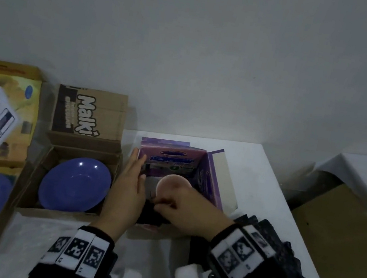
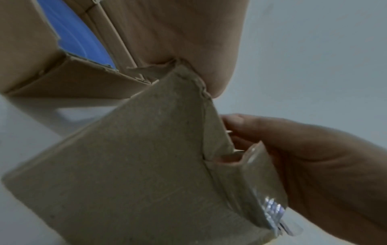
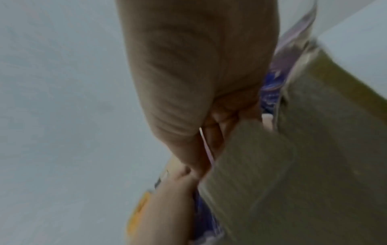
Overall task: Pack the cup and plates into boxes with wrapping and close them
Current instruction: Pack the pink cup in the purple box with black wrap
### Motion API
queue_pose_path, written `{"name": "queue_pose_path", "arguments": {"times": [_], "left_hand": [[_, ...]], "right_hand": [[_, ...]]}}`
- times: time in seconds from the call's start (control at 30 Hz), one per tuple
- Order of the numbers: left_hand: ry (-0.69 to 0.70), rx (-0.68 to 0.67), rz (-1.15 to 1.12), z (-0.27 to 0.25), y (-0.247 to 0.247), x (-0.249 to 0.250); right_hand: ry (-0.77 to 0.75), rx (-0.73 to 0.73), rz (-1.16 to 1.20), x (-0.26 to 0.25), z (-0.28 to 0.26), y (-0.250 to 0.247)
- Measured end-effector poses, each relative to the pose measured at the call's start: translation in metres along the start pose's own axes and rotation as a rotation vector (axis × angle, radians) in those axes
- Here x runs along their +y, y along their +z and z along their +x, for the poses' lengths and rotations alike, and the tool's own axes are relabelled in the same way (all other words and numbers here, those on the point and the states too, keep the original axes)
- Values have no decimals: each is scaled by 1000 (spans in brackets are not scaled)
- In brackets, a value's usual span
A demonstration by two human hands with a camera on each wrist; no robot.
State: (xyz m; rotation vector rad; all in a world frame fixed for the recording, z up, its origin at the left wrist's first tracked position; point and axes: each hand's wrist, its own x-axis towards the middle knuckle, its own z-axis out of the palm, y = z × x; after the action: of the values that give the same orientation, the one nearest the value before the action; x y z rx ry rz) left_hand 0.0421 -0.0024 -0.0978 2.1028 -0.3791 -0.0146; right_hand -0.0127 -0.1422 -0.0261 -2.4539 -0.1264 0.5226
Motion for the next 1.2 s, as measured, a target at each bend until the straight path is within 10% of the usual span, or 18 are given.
{"name": "queue_pose_path", "arguments": {"times": [0.17,0.47,0.83,1.2], "left_hand": [[41,4,99,1,0,-3],[37,-67,381,0,0,8],[18,-57,357,-4,-2,14],[-2,-45,308,-2,0,9]], "right_hand": [[144,606,56,50,-62,-38],[599,44,-222,104,-116,35],[535,156,-332,99,-121,61],[484,729,-105,93,-126,-4]]}}
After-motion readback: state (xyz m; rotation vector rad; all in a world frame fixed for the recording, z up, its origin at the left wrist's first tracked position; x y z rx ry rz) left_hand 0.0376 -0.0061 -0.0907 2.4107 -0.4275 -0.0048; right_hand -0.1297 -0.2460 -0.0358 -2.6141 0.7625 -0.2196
